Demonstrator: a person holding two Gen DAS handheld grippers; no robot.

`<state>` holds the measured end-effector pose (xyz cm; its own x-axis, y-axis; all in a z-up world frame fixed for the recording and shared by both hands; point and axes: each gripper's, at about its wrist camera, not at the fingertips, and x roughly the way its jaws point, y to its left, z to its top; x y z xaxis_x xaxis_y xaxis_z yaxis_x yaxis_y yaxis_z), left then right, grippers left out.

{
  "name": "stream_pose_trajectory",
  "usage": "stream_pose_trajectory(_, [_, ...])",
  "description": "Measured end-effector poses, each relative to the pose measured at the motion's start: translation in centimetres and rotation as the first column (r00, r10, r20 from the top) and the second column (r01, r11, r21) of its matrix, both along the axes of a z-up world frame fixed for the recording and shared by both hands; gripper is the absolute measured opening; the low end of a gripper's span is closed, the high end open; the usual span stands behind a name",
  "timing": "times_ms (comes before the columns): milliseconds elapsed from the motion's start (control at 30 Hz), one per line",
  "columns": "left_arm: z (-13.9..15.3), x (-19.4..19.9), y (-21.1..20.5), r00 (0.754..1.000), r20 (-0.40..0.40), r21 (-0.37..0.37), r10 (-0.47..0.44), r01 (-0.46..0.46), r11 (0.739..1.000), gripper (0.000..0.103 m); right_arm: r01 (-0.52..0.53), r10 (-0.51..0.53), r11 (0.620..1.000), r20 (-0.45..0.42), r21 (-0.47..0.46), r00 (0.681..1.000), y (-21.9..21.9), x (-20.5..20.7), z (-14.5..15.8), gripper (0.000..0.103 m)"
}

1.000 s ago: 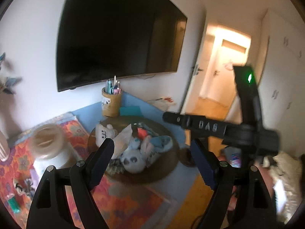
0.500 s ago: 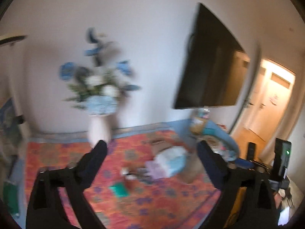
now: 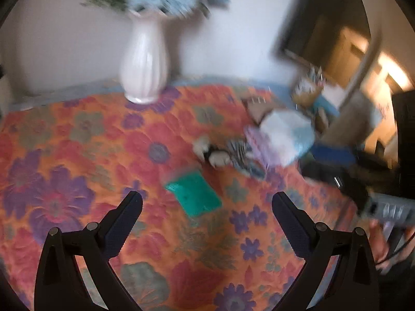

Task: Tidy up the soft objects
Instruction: 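Move both tools back over the floral table, then grasp the green zip bag with the left tool while the right tool grasps the white sock plush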

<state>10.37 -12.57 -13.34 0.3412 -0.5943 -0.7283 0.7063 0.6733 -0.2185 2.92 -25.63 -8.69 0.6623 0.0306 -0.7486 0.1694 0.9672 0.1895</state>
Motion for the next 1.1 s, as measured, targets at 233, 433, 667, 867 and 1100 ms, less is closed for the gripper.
stream_pose_trajectory(233, [-2.4, -0.4, -2.4, 0.994, 0.105, 0.098, 0.011, -0.021, 0.995, 0.100, -0.041, 0.041, 0.999, -0.036, -0.004, 0.999, 0.3, 6.7, -3.5, 0.055])
stream_pose_trajectory(433, [-3.7, 0.9, -1.7, 0.995, 0.078, 0.112, 0.066, -0.075, 0.991, 0.089, -0.068, 0.068, 0.998, -0.033, -0.014, 0.997, 0.8, 9.4, -6.2, 0.055])
stream_pose_trajectory(667, [-4.1, 1.3, -2.2, 0.998, 0.056, 0.138, 0.034, -0.041, 0.990, 0.066, -0.074, 0.074, 0.995, 0.010, 0.073, 0.997, -0.3, 10.2, -8.8, 0.046])
stream_pose_trajectory(867, [-4.3, 1.9, -1.7, 0.994, 0.060, 0.132, 0.089, -0.096, 0.987, 0.037, -0.081, 0.080, 0.994, 0.016, 0.079, 0.997, -0.4, 10.2, -8.9, 0.031])
stream_pose_trajectory(1100, [-3.0, 1.2, 0.7, 0.986, 0.081, 0.107, 0.148, -0.156, 0.982, 0.036, -0.115, 0.113, 0.993, 0.140, 0.007, 0.984, 0.8, 8.4, -7.0, 0.026])
